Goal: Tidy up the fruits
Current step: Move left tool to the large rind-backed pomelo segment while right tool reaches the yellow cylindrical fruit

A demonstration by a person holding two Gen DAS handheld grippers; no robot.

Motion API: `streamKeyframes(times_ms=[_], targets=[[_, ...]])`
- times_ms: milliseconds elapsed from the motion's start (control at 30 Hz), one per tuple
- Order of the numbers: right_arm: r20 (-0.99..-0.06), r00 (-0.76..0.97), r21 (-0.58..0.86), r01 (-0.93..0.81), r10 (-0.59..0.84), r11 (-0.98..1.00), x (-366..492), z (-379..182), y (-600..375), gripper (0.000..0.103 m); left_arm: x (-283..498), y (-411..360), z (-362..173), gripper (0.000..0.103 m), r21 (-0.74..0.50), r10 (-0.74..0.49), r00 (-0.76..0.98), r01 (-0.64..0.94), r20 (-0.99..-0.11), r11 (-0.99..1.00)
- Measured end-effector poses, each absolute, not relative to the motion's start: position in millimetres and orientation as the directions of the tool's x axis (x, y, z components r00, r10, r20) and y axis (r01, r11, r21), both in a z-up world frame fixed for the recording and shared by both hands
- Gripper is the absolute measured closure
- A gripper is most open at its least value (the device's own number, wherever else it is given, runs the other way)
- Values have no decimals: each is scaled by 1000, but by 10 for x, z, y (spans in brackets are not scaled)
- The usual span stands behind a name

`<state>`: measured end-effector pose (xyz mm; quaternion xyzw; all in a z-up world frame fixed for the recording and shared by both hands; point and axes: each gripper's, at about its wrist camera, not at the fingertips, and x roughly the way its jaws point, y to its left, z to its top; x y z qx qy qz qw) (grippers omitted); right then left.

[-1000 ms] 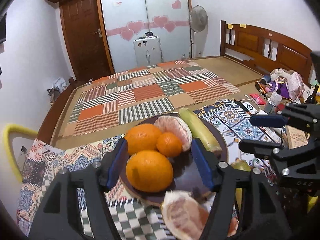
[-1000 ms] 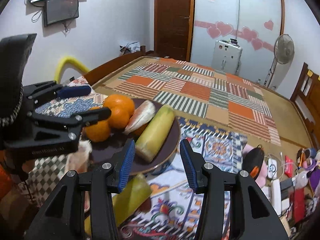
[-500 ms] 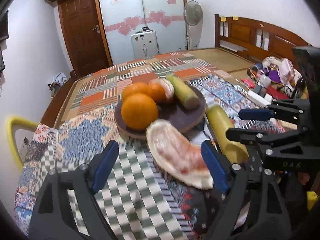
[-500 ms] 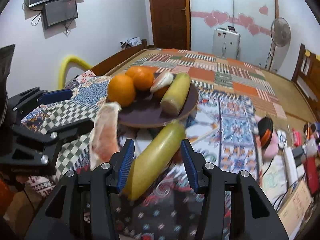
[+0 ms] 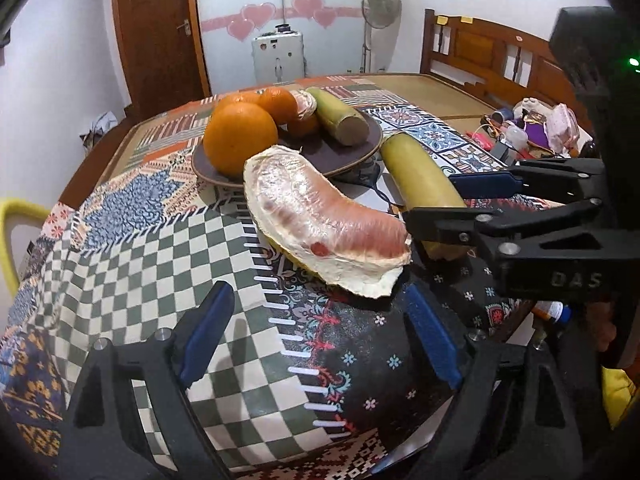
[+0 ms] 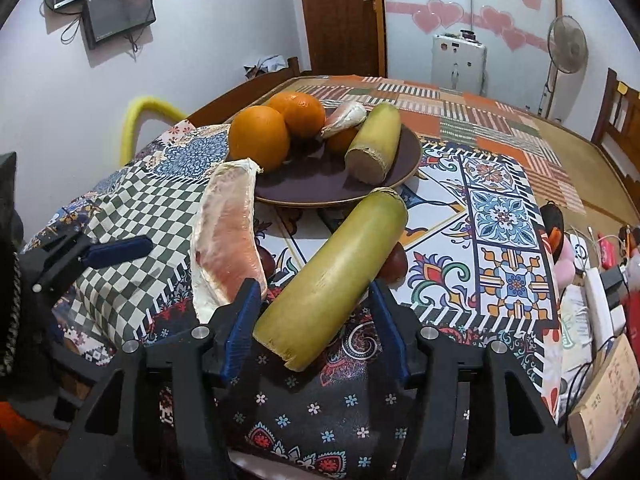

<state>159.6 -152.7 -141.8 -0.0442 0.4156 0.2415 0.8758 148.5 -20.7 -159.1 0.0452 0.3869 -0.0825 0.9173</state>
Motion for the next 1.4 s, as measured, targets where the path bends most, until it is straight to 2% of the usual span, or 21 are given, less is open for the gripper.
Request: streamKeyframes(times_ms=[133,300,367,600,733,1000,1200,1400], targets=[[-751,538,101,-478,382,873,1535,-1386,-1578,57,1556,-227,-1646,15,-9,-121,676,167,-727,986],[-762,545,51,-487,349,872,1422,-1349,-1702,70,1623,-335,-1702,15,-34,-133,672,159,-729,987],[-766,550,33,-484,334,874,1393,-1358,-1757,71,1657,-381,-1705,15,-42,-133,671,151,-729,988],[-762,553,54,-466,338,883,1411,-1380,-1814,71,1751,-409,-1689,15,-81,-139,674,116,-725,990],[-768,544,68,-453,337,889,1471,-1460,-1790,69,1769,-369,-1668,28,-94,-130,679,90,-722,992],[-751,543,108,-460,375,881,1428,-1451,-1834,70,1668,-136,-1598,30,-157,-210,652,140,-728,978],[-750,547,80,-481,371,873,1344,-1446,-1816,70,1474,64,-1483,31,-105,-178,662,148,-728,983],[-756,528,93,-498,387,862,1335,-1418,-1841,70,1334,304,-1541,31,-28,-129,633,167,-763,986]])
